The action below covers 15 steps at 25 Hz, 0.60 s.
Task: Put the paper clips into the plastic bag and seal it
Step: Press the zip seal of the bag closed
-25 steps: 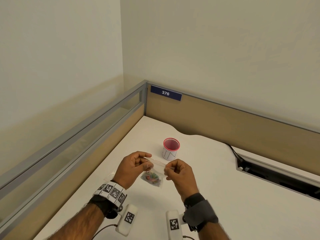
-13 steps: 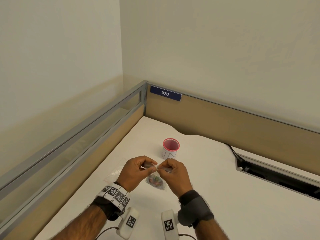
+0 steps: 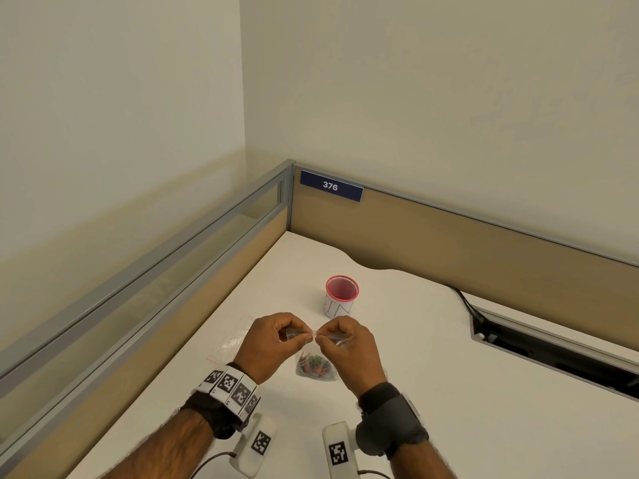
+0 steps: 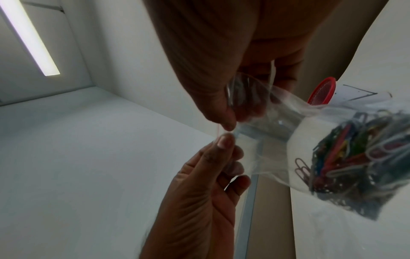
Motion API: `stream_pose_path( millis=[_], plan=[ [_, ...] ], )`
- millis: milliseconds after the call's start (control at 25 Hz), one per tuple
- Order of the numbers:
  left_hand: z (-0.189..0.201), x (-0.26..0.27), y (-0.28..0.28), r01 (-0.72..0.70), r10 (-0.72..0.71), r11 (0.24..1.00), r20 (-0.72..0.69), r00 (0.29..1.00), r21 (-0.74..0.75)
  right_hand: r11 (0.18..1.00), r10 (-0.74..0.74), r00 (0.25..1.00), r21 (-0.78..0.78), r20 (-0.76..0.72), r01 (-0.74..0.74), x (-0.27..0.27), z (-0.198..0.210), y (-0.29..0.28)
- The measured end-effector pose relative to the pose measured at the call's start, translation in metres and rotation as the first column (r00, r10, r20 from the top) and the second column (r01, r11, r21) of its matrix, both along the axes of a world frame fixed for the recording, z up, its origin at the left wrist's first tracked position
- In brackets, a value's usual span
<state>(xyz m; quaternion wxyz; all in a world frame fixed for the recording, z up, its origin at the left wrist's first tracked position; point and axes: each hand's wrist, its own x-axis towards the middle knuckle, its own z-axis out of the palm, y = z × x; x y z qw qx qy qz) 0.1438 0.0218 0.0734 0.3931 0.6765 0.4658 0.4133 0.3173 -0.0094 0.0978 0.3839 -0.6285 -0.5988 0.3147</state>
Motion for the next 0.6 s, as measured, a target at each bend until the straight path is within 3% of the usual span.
stream_pose_path(
  millis=[400, 600],
  plan=[
    [0.007, -0.009, 0.004, -0.057, 0.056, 0.998, 0.049, 0.997, 0.026, 0.997, 0.008, 0.990, 0.072, -0.140, 0.002, 0.014, 0.000, 0.004],
    [0.011, -0.006, 0.002, 0.005, -0.006, 0.997, 0.018, 1.000, 0.078, 0.996, 0.028, 0.992, 0.088, -0.127, -0.017, 0.011, 0.001, 0.004]
  ],
)
